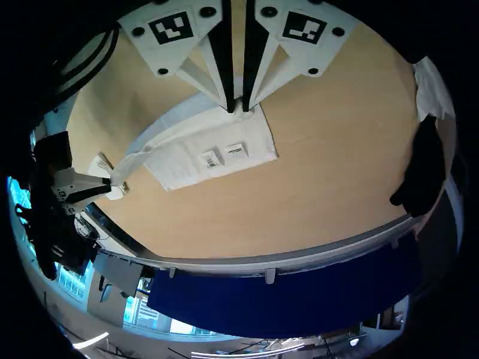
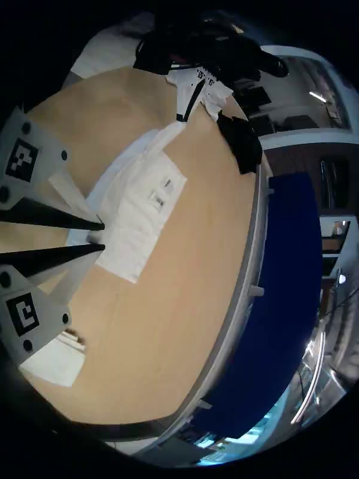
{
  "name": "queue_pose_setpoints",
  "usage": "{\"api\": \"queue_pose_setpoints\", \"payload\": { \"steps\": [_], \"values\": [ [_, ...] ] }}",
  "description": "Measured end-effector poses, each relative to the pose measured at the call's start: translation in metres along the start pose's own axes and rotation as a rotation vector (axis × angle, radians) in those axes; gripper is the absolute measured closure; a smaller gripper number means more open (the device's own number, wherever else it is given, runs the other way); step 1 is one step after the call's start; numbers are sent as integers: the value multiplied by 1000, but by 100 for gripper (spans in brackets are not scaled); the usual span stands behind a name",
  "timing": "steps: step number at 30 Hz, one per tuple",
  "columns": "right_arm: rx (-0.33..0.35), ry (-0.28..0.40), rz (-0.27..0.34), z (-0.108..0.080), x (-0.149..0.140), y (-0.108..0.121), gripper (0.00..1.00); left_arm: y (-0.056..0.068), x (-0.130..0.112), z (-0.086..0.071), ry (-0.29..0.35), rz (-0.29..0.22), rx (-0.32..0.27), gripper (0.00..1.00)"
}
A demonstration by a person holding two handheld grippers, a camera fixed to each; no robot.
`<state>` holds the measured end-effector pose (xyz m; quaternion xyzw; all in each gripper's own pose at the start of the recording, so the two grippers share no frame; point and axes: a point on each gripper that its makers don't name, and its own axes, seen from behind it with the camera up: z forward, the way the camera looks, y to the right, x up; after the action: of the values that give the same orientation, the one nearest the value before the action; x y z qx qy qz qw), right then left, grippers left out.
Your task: Fold towel
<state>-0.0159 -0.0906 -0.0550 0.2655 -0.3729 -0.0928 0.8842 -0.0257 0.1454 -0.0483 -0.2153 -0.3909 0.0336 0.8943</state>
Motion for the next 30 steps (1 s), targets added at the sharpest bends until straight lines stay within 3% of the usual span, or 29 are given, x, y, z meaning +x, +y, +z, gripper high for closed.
{"api": "queue_pose_setpoints", "payload": {
  "steps": [8, 18, 30],
  "values": [
    [-17, -7, 6, 20, 6, 10, 83, -14, 10, 18, 5, 3, 9, 90],
    [-33, -26, 14, 34, 1, 19, 83, -16, 11, 36, -2, 8, -2, 90],
    [-76, -53, 29, 66, -7, 34, 83, -24, 3, 72, -28, 18, 11, 90]
  ]
}}
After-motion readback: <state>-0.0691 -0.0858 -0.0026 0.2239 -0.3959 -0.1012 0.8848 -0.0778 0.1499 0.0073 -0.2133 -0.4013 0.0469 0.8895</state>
